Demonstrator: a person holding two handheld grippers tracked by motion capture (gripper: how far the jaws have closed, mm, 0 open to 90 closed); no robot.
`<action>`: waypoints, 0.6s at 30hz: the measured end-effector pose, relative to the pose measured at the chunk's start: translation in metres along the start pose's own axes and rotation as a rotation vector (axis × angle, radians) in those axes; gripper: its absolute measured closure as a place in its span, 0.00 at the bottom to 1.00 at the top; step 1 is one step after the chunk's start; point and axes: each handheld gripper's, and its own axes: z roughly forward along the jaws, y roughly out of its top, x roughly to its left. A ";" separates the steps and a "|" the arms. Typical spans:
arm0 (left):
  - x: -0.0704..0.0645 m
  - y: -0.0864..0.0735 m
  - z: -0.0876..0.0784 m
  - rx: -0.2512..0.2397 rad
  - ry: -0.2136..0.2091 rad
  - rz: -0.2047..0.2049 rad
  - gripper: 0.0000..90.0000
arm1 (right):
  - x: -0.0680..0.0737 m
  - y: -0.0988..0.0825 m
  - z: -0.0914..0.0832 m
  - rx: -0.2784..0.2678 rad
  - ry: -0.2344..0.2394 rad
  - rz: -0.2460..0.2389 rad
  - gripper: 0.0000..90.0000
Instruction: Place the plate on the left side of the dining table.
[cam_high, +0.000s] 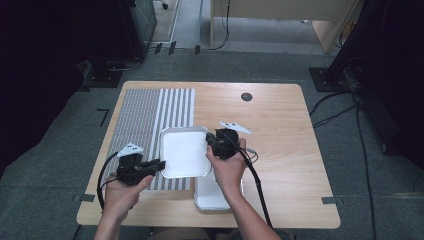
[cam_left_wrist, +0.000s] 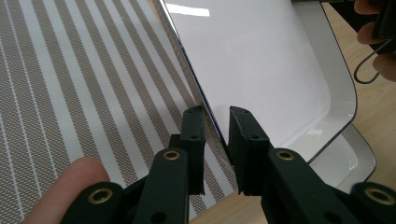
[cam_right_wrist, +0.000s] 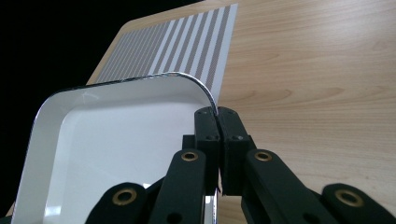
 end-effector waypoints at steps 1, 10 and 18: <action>0.002 0.001 0.000 -0.001 0.003 -0.006 0.86 | 0.002 0.001 0.003 -0.001 0.001 -0.005 0.99; 0.033 0.011 -0.007 0.008 0.049 0.001 0.88 | 0.024 0.012 0.026 0.017 0.023 0.001 0.99; 0.057 0.022 -0.003 0.017 0.075 -0.019 0.89 | 0.033 0.016 0.053 0.044 0.030 0.048 0.99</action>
